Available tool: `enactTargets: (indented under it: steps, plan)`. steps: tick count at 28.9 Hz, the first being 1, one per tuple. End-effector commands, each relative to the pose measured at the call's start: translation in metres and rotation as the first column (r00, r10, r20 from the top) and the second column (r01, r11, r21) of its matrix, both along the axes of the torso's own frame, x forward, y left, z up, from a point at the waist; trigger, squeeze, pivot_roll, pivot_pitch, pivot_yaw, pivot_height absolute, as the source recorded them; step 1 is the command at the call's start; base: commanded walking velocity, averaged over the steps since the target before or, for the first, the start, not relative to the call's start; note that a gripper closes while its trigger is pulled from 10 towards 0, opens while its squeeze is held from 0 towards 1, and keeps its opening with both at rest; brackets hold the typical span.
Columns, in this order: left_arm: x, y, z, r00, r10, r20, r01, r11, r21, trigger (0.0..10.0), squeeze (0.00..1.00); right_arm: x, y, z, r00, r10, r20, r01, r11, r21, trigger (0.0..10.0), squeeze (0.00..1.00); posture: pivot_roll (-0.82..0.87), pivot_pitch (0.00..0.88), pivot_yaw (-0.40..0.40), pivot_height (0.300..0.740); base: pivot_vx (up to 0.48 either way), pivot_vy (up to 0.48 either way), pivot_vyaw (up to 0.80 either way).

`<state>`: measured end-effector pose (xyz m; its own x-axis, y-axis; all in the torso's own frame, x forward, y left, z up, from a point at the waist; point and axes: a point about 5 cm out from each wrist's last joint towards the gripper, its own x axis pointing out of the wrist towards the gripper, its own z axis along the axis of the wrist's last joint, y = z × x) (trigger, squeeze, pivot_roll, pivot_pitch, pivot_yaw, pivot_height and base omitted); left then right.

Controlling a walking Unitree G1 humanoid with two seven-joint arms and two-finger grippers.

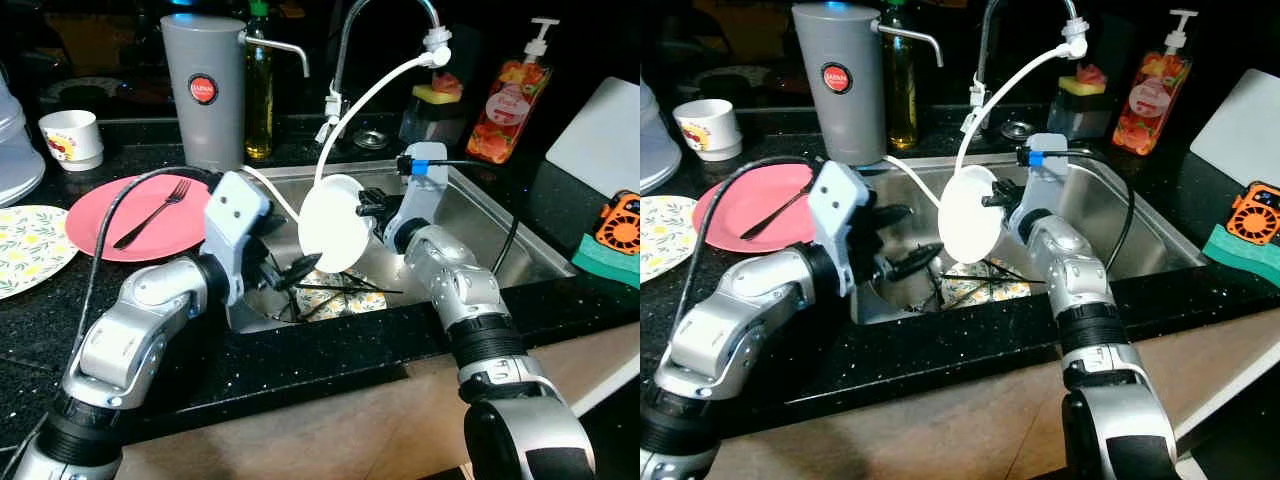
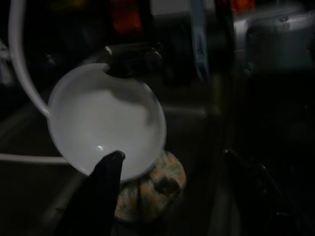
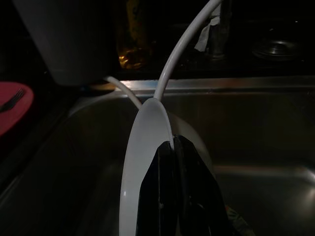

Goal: Kitchen organization

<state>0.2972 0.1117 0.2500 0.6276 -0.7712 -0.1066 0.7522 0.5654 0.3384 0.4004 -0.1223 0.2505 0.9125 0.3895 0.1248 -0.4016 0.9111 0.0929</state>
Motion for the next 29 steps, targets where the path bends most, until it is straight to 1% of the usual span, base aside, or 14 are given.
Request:
enactTargets:
  steps: [1,2,3,4,5,8,11,13,17,18,24,25,26,29]
  plan:
    - [0.002,0.006,-0.006,0.999,0.053,-0.014,-0.051,0.996,0.071,10.0,0.00,-0.001,0.001,-0.008,1.000,0.020,-0.024,-0.021,0.999,-0.037,0.0,0.00,-0.01,0.089,-0.054,0.740,0.000,0.000,0.00]
    - [0.005,0.011,-0.007,0.994,0.106,-0.025,-0.104,0.991,0.082,10.0,0.00,-0.002,0.004,-0.010,0.999,0.038,-0.027,-0.039,0.998,-0.053,4.5,0.00,-0.01,0.089,-0.054,0.740,0.000,0.000,0.00]
    - [0.005,0.011,-0.007,0.994,0.106,-0.025,-0.104,0.991,0.082,10.0,0.00,-0.002,0.004,-0.010,0.999,0.038,-0.027,-0.039,0.998,-0.053,4.5,0.00,-0.01,0.089,-0.054,0.740,0.000,0.000,0.00]
    - [0.008,0.014,-0.007,0.987,0.153,-0.043,-0.149,0.986,0.081,10.0,0.00,-0.003,0.007,-0.012,0.997,0.062,-0.037,-0.065,0.996,-0.064,4.5,0.00,-0.01,0.089,-0.054,0.740,0.000,0.000,0.00]
    - [0.010,0.018,-0.007,0.981,0.189,-0.047,-0.183,0.978,0.100,10.0,0.00,-0.005,0.012,-0.013,0.994,0.100,-0.044,-0.104,0.991,-0.080,10.0,0.00,-0.01,0.089,-0.054,0.740,0.000,0.000,0.00]
    - [0.015,0.028,-0.006,0.958,0.284,-0.029,-0.277,0.950,0.142,10.0,0.00,-0.010,0.024,-0.018,0.981,0.184,-0.065,-0.191,0.975,-0.114,10.0,0.00,-0.01,0.088,-0.053,0.740,0.000,0.000,0.00]
    - [0.019,0.033,-0.002,0.931,0.365,0.001,-0.361,0.921,0.148,10.0,0.00,-0.012,0.029,-0.020,0.975,0.211,-0.075,-0.220,0.966,-0.135,10.0,0.00,-0.01,0.088,-0.053,0.740,0.000,0.000,0.00]
    - [0.020,0.033,-0.001,0.930,0.368,-0.006,-0.364,0.922,0.134,10.0,0.00,-0.012,0.030,-0.021,0.974,0.215,-0.077,-0.224,0.964,-0.141,10.0,0.00,0.00,0.089,-0.056,0.740,0.000,0.000,0.00]
    - [0.017,0.028,-0.001,0.938,0.342,-0.061,-0.337,0.938,0.082,10.0,0.00,-0.012,0.031,-0.022,0.971,0.225,-0.085,-0.236,0.960,-0.151,10.0,0.00,0.00,0.090,-0.057,0.740,0.000,0.000,0.00]
    - [0.015,0.025,-0.001,0.941,0.327,-0.090,-0.323,0.945,0.056,10.0,0.00,-0.013,0.031,-0.022,0.970,0.228,-0.087,-0.239,0.959,-0.154,10.0,0.00,0.00,0.089,-0.057,0.740,0.000,0.000,0.00]
    - [0.014,0.023,-0.002,0.939,0.321,-0.120,-0.317,0.947,0.049,10.0,0.00,-0.014,0.031,-0.022,0.966,0.239,-0.095,-0.252,0.955,-0.154,10.0,0.01,-0.01,0.089,-0.055,0.740,0.000,0.000,0.00]
    - [0.015,0.023,-0.002,0.938,0.324,-0.120,-0.321,0.946,0.051,10.0,0.00,-0.014,0.031,-0.022,0.965,0.244,-0.096,-0.257,0.954,-0.153,10.0,0.63,-0.01,0.089,-0.055,0.740,0.000,0.000,0.00]
    - [0.015,0.023,-0.002,0.936,0.330,-0.121,-0.326,0.944,0.053,10.0,0.00,-0.014,0.031,-0.022,0.964,0.248,-0.097,-0.260,0.953,-0.152,10.0,1.00,-0.01,0.090,-0.055,0.740,0.000,0.000,0.00]
    - [0.016,0.025,-0.001,0.929,0.351,-0.117,-0.346,0.936,0.059,10.0,0.00,-0.015,0.032,-0.022,0.960,0.260,-0.102,-0.273,0.950,-0.149,10.0,1.00,-0.01,0.089,-0.055,0.740,0.000,0.000,0.00]
